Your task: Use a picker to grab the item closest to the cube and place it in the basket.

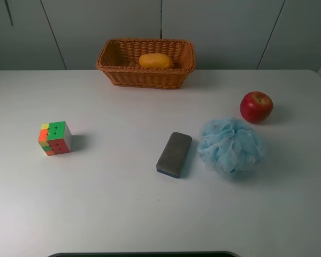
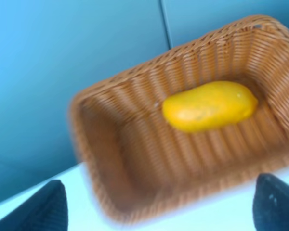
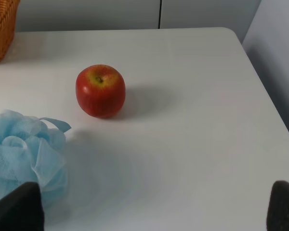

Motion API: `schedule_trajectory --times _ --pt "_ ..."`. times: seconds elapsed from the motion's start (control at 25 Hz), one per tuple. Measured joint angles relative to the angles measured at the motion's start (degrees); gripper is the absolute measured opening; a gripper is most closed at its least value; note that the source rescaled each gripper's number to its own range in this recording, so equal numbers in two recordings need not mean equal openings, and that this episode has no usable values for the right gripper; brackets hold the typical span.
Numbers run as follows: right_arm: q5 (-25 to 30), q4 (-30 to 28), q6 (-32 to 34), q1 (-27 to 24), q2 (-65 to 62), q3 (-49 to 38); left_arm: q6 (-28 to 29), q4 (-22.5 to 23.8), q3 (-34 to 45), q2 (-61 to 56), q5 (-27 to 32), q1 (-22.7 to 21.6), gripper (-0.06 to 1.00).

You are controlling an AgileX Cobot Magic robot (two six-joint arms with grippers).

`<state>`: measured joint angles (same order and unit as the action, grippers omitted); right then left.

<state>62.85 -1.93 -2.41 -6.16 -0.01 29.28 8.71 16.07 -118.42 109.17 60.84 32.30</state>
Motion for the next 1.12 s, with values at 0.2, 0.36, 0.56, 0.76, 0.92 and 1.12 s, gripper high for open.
schedule_trajectory --times 0.2,0.36,0.56,0.76,0.92,1.12 --pt "0.00 0.00 0.00 0.00 0.00 0.00 -0.93 3.36 0.26 -16.83 7.85 2.25 0.99" --pt "0.00 0.00 0.00 0.00 0.00 0.00 -1.62 6.36 3.69 -29.53 8.41 2.33 0.99" --pt "0.00 0.00 0.00 0.00 0.00 0.00 -0.87 13.16 15.43 -46.32 8.56 2.47 1.00" --pt "0.00 0.00 0.00 0.00 0.00 0.00 5.57 18.08 32.32 -65.77 8.89 1.93 1.00" --pt "0.00 0.00 0.00 0.00 0.00 0.00 8.33 17.66 44.89 -77.76 9.46 -5.17 1.00" --pt "0.00 0.00 0.00 0.00 0.00 0.00 5.16 8.99 54.66 -88.85 9.68 -21.53 1.00"
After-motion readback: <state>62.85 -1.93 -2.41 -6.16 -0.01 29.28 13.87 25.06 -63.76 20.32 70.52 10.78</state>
